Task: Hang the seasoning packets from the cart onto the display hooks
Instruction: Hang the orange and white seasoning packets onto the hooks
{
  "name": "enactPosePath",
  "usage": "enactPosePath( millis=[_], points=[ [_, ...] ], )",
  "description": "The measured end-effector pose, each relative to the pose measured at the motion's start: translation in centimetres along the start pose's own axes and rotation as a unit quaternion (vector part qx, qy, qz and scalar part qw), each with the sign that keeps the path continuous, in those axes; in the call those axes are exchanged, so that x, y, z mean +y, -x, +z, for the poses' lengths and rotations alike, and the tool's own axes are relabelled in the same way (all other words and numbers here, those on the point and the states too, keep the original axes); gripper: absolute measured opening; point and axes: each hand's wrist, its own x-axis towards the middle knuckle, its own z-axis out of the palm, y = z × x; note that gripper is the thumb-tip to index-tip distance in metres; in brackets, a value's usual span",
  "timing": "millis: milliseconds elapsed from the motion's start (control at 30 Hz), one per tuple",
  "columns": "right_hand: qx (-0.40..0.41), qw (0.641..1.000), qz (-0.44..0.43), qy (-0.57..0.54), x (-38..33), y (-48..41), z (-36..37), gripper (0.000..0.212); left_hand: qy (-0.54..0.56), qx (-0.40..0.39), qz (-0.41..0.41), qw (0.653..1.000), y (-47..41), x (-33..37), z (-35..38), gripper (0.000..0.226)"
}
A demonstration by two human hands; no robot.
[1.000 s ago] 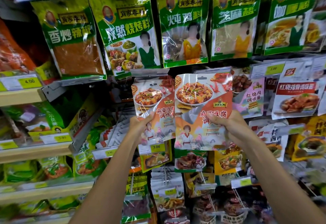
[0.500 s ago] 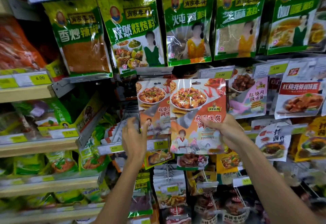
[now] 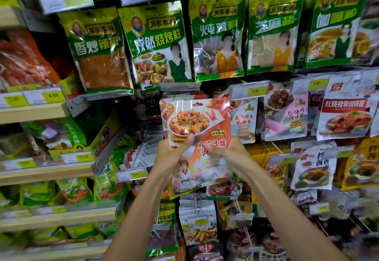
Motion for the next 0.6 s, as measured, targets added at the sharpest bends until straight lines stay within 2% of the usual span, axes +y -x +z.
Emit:
enactPosePath(
  millis=[67, 133, 233, 300, 367, 467, 600],
  points=[
    [0.034, 0.994, -0.024, 0.099, -0.4, 0.0, -0.2, 0.017, 0.023, 0.002, -0.025, 0.999, -0.4, -0.6, 0.0, 0.043],
    [0.127, 0.96, -0.1, 0.229, -1.0, -0.3, -1.2, 0.017, 0.044, 0.004, -0.043, 0.998, -1.0, -1.3, -0.5, 0.044],
    [0.29, 0.845, -0.283, 0.349, -3.2, -1.1, -3.4, 0.015, 0.029, 0.014, -0.051, 0.998, -2.0, -1.9, -1.5, 0.049],
    [0.338, 0.757, -0.37, 0.42, -4.6, -2.3, -4.5, 0.019, 0.016, 0.018, -0.047, 0.999, -3.0, -1.9, -1.9, 0.044],
    [0.353, 0.698, -0.404, 0.475, -5.5, -3.8, -5.3, 0.025, 0.011, 0.021, -0.047, 0.999, -3.9, -1.6, -2.0, 0.042],
    [0.336, 0.674, -0.396, 0.525, -5.6, -5.7, -6.1, 0.033, 0.003, 0.026, -0.039, 0.999, -5.2, -1.2, -1.9, 0.051],
    [0.322, 0.657, -0.385, 0.563, -4.3, -7.3, -7.1, 0.037, -0.004, 0.037, -0.032, 0.999, -6.6, -1.3, -2.0, 0.037]
  ],
)
